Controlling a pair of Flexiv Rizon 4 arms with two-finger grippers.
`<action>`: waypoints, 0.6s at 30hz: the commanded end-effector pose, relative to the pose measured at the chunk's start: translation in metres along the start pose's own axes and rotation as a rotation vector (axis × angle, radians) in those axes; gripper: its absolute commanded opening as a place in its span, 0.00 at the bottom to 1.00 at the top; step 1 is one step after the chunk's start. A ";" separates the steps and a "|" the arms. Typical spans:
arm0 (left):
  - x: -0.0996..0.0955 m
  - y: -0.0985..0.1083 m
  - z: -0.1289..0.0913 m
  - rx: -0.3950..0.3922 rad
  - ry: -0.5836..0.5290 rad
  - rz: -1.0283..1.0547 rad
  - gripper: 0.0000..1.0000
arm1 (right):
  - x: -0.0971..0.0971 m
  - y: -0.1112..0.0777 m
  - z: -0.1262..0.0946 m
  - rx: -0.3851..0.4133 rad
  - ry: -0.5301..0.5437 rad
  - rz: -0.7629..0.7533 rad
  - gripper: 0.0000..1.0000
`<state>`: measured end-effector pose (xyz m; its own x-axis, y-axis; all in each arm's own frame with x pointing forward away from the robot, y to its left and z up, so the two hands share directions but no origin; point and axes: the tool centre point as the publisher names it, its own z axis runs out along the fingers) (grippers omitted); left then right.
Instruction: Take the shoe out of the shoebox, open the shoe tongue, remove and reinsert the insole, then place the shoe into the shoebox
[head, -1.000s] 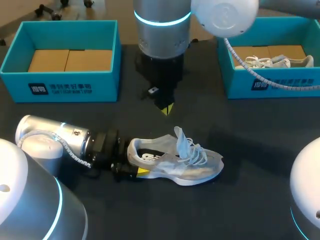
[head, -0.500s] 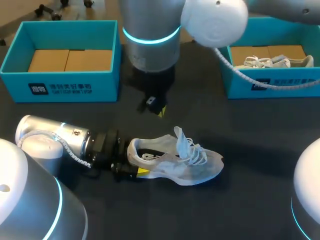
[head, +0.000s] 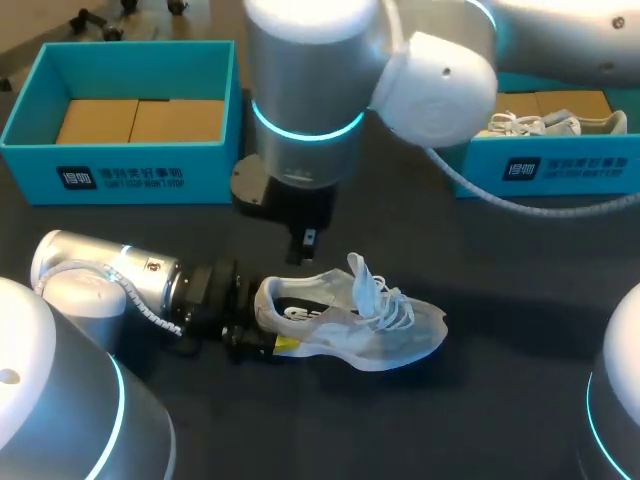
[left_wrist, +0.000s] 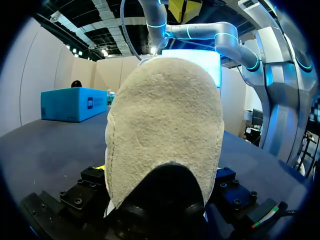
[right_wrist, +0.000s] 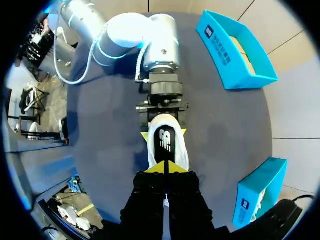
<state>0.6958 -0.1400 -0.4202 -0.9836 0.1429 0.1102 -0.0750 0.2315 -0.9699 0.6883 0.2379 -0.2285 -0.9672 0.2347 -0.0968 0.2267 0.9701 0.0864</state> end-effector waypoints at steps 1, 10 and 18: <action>0.000 0.002 0.001 -0.003 0.001 -0.001 0.00 | -0.003 -0.009 0.001 -0.052 0.008 -0.001 0.00; 0.000 0.002 0.001 -0.003 0.001 -0.001 0.00 | -0.003 -0.001 0.015 -0.026 -0.012 -0.045 0.00; 0.000 0.002 0.001 -0.003 0.001 -0.001 0.00 | 0.000 0.004 0.051 -0.053 0.034 -0.119 0.00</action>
<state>0.6958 -0.1400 -0.4202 -0.9836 0.1429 0.1102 -0.0750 0.2315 -0.9699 0.6917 0.2402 -0.2600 -0.9890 0.1202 -0.0867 0.1089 0.9861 0.1257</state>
